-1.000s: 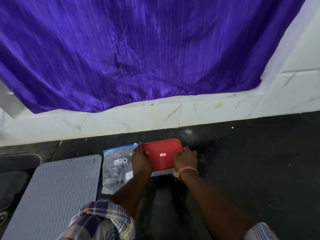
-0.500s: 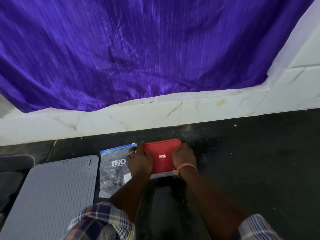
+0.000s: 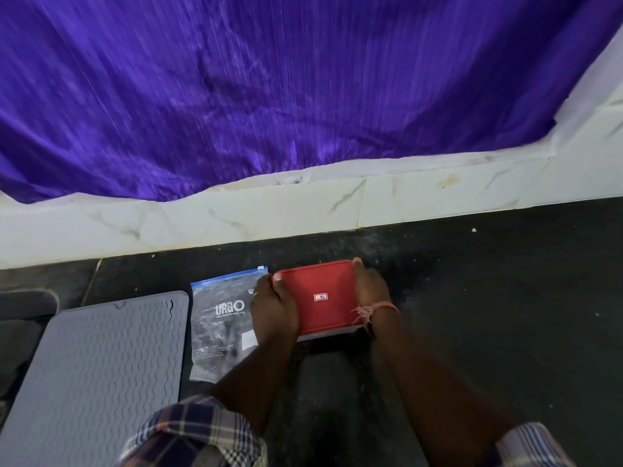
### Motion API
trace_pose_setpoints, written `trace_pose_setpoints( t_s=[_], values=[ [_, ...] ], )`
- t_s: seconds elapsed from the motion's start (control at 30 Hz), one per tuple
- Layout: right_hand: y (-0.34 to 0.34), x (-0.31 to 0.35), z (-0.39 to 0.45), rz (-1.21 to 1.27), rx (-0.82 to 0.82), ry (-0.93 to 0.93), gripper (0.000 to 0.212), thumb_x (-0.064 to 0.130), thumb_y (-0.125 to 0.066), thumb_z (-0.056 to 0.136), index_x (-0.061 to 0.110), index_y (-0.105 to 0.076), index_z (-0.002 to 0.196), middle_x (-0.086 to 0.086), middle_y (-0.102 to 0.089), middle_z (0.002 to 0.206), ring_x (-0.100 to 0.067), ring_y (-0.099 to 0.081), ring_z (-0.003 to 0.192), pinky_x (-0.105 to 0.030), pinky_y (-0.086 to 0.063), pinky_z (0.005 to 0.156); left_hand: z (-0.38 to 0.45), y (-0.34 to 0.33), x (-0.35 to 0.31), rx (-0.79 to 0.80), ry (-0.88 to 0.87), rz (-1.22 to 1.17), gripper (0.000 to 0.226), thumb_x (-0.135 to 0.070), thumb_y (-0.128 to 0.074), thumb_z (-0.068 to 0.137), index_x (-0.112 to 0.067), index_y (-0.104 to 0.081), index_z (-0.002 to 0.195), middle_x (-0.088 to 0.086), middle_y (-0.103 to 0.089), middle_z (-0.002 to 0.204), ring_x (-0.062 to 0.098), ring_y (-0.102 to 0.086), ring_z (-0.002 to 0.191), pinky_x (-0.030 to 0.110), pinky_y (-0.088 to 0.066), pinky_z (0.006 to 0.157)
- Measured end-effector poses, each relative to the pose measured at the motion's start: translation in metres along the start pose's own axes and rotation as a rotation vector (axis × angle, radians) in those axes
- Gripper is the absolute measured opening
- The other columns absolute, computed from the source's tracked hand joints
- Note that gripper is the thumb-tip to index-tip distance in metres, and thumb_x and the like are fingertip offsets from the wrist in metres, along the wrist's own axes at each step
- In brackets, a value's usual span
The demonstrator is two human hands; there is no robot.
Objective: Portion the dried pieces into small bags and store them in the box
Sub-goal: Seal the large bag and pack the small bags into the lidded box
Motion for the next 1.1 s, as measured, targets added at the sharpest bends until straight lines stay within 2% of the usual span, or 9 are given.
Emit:
trace_pose_setpoints(
  t_s=[0.1, 0.23, 0.43, 0.57, 0.67, 0.83, 0.93, 1.0, 1.1],
  values=[
    [0.0, -0.001, 0.004, 0.074, -0.004, 0.028, 0.054, 0.05, -0.041, 0.102, 0.001, -0.063, 0.105, -0.017, -0.065, 0.104, -0.024, -0.055, 0.079, -0.031, -0.037, 0.077, 0.003, -0.001, 0.008, 0.048, 0.249, -0.088, 0.067, -0.057, -0.021, 0.105, -0.01, -0.063, 0.13, 0.021, -0.066, 0.13, 0.043, -0.059, 0.122, 0.047, -0.046, 0.104],
    [0.0, -0.006, 0.002, 0.13, -0.073, 0.073, 0.047, 0.052, -0.046, 0.099, 0.008, -0.061, 0.094, -0.012, -0.065, 0.091, -0.029, -0.063, 0.086, -0.042, -0.049, 0.086, 0.007, -0.003, 0.013, 0.09, 0.368, -0.12, 0.057, -0.054, -0.03, 0.107, -0.016, -0.067, 0.127, 0.016, -0.067, 0.131, 0.038, -0.061, 0.12, 0.042, -0.044, 0.098],
    [-0.001, -0.016, 0.008, 0.045, -0.155, 0.176, 0.043, 0.057, -0.044, 0.098, 0.017, -0.058, 0.086, -0.014, -0.067, 0.096, -0.031, -0.064, 0.091, -0.043, -0.048, 0.085, 0.007, -0.003, 0.018, 0.011, 0.346, -0.139, 0.055, -0.057, -0.036, 0.104, -0.015, -0.071, 0.116, 0.011, -0.072, 0.117, 0.034, -0.064, 0.11, 0.042, -0.049, 0.096],
    [0.0, -0.012, 0.006, 0.036, -0.158, 0.187, 0.041, 0.053, -0.045, 0.099, 0.017, -0.055, 0.082, -0.012, -0.065, 0.091, -0.028, -0.06, 0.085, -0.036, -0.042, 0.077, 0.009, -0.002, 0.017, -0.01, 0.337, -0.116, 0.05, -0.052, -0.041, 0.104, -0.013, -0.073, 0.106, 0.014, -0.073, 0.108, 0.034, -0.065, 0.102, 0.039, -0.047, 0.086],
    [0.0, -0.012, 0.002, 0.072, -0.153, 0.169, 0.044, 0.054, -0.045, 0.099, 0.014, -0.055, 0.082, -0.009, -0.064, 0.087, -0.025, -0.059, 0.081, -0.034, -0.041, 0.073, 0.008, -0.002, 0.017, -0.004, 0.323, -0.124, 0.052, -0.052, -0.04, 0.104, -0.012, -0.073, 0.106, 0.016, -0.073, 0.109, 0.035, -0.064, 0.103, 0.039, -0.046, 0.086],
    [0.003, -0.008, -0.007, 0.172, -0.127, 0.093, 0.05, 0.06, -0.047, 0.095, 0.014, -0.062, 0.083, -0.009, -0.067, 0.088, -0.027, -0.064, 0.083, -0.041, -0.051, 0.082, 0.005, 0.002, 0.01, 0.033, 0.306, -0.083, 0.057, -0.055, -0.036, 0.105, -0.012, -0.074, 0.109, 0.019, -0.072, 0.115, 0.038, -0.064, 0.107, 0.042, -0.047, 0.091],
    [0.024, -0.018, -0.015, 0.337, -0.255, 0.016, 0.062, 0.059, -0.04, 0.098, 0.008, -0.072, 0.082, -0.013, -0.07, 0.078, -0.031, -0.067, 0.075, -0.039, -0.054, 0.075, 0.002, 0.004, 0.006, 0.066, 0.327, -0.09, 0.064, -0.06, -0.03, 0.104, -0.013, -0.072, 0.117, 0.017, -0.07, 0.124, 0.038, -0.063, 0.115, 0.044, -0.048, 0.1],
    [0.045, -0.035, -0.021, 0.194, -0.376, 0.062, 0.052, 0.05, -0.043, 0.098, 0.007, -0.068, 0.083, -0.016, -0.071, 0.086, -0.035, -0.067, 0.081, -0.039, -0.054, 0.076, 0.004, 0.008, 0.003, 0.077, 0.334, -0.071, 0.069, -0.063, -0.027, 0.103, -0.013, -0.07, 0.123, 0.017, -0.068, 0.13, 0.038, -0.061, 0.12, 0.045, -0.046, 0.104],
    [0.057, -0.062, -0.03, -0.364, -0.341, 0.187, 0.036, 0.037, -0.054, 0.096, 0.007, -0.066, 0.08, -0.018, -0.071, 0.092, -0.036, -0.067, 0.088, -0.036, -0.052, 0.075, 0.0, 0.015, -0.001, 0.042, 0.345, -0.055, 0.067, -0.061, -0.029, 0.104, -0.012, -0.069, 0.124, 0.018, -0.068, 0.13, 0.039, -0.061, 0.121, 0.044, -0.044, 0.102]
  ],
)
Point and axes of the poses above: each hand's wrist, its own z-axis towards the middle knuckle, its own y-axis out of the back of the hand, x = y × z, the point moved 5 cm from there along z, towards the middle knuckle
